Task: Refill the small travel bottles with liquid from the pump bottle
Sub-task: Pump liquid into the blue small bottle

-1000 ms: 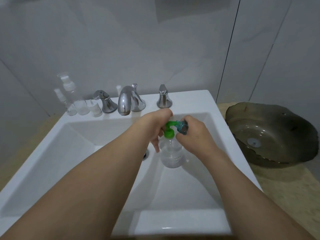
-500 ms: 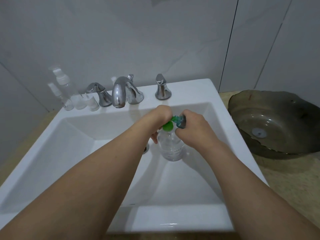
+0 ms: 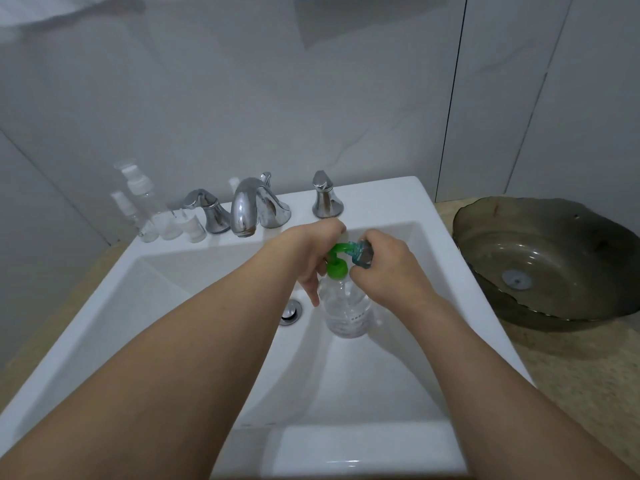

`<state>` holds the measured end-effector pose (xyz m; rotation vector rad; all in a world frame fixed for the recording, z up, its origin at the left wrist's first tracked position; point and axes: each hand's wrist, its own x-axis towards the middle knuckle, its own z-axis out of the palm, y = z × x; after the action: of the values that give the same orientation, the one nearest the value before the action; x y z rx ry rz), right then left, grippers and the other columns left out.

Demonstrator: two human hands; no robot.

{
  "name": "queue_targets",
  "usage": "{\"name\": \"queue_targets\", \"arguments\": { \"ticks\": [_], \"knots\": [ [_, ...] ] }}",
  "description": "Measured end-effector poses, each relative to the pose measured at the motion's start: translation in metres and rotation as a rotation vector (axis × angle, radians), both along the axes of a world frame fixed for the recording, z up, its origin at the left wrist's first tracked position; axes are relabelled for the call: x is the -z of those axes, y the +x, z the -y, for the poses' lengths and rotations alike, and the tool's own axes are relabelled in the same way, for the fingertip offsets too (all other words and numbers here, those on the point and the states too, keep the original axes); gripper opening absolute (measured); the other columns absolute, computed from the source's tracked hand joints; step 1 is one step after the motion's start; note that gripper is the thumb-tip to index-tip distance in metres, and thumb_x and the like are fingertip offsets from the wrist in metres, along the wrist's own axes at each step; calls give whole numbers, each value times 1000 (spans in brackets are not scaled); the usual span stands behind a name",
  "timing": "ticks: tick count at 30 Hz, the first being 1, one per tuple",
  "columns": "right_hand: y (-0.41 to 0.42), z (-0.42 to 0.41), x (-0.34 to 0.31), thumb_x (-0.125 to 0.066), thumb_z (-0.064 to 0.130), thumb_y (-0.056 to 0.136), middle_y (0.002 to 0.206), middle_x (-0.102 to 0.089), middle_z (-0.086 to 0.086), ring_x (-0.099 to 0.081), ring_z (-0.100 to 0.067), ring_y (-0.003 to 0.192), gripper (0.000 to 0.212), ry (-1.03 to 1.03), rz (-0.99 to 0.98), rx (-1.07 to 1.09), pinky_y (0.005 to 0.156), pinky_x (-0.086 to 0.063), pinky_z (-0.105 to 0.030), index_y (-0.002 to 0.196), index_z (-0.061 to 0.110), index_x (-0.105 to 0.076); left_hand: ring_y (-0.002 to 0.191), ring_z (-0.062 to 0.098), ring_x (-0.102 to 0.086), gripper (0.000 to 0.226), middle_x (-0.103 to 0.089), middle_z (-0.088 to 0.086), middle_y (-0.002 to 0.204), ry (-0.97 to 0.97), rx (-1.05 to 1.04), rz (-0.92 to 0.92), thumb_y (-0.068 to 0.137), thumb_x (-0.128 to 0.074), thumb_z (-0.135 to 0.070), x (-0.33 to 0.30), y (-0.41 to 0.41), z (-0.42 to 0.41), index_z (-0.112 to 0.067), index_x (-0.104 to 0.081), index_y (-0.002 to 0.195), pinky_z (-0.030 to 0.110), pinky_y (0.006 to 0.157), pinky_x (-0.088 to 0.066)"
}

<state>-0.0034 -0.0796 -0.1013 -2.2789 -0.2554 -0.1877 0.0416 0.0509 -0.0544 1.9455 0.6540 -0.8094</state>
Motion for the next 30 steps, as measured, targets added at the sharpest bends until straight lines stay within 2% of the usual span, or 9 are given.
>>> {"name": "queue_targets", "arguments": {
  "ticks": [3,7,9,12,16,18,20,24,30],
  "knots": [
    [1,1,1,-62,14,76,80,-52,1,-50,-20,74,14,-8,8,3,62,-39,-33,86,12,-52,121,59,-49,51,-52,24,130,61,11,24,100,-37,-39,1,-1,5,-3,-53,133,78,80,-50],
    [3,0,2,-62,14,77,85,-56,-3,-53,-23,78,16,-31,-7,10,68,-46,-37,90,10,-54,91,57,-62,42,-55,22,115,155,9,99,99,-34,-23,4,-3,8,2,-55,125,70,64,-57],
    [2,0,2,-62,14,77,86,-56,-2,-54,-23,78,16,-49,-43,-2,66,-46,-34,91,11,-54,91,57,-64,41,-55,23,120,172,-18,119,98,-32,-18,8,-5,10,4,-55,124,68,71,-58],
    [1,1,4,-61,12,77,86,-54,-1,-53,-23,77,16,-86,-85,3,63,-44,-33,91,12,-53,99,60,-64,31,-53,29,126,174,-55,153,99,-29,-8,11,-11,15,5,-55,109,68,82,-56],
    [2,1,4,-61,11,75,87,-57,-3,-55,-25,78,17,-81,-92,8,69,-49,-37,90,10,-54,103,61,-62,26,-51,31,130,182,-49,171,100,-28,-6,7,-16,18,5,-51,103,67,86,-55],
    [1,0,4,-61,11,75,86,-56,-3,-54,-25,78,16,-86,-94,7,67,-46,-35,89,10,-54,103,60,-62,27,-52,30,129,183,-55,164,100,-28,-6,8,-16,17,5,-52,102,67,86,-56],
    [2,0,4,-61,11,75,85,-56,-3,-54,-25,77,16,-93,-92,6,66,-45,-35,89,10,-54,100,59,-63,33,-52,29,127,190,-57,153,99,-28,-9,12,-14,15,7,-54,113,66,84,-57],
    [1,0,3,-62,14,76,85,-56,-1,-54,-23,78,15,-86,-64,4,66,-46,-35,88,12,-53,92,56,-64,44,-54,23,118,167,-18,100,96,-33,-22,13,-3,7,3,-54,124,66,73,-59],
    [1,0,0,-61,16,78,83,-51,4,-49,-20,77,15,-44,9,5,64,-38,-32,87,17,-50,119,60,-51,56,-56,20,132,38,43,-20,95,-41,-47,3,4,-1,-7,-54,132,73,76,-54]
  ]
}}
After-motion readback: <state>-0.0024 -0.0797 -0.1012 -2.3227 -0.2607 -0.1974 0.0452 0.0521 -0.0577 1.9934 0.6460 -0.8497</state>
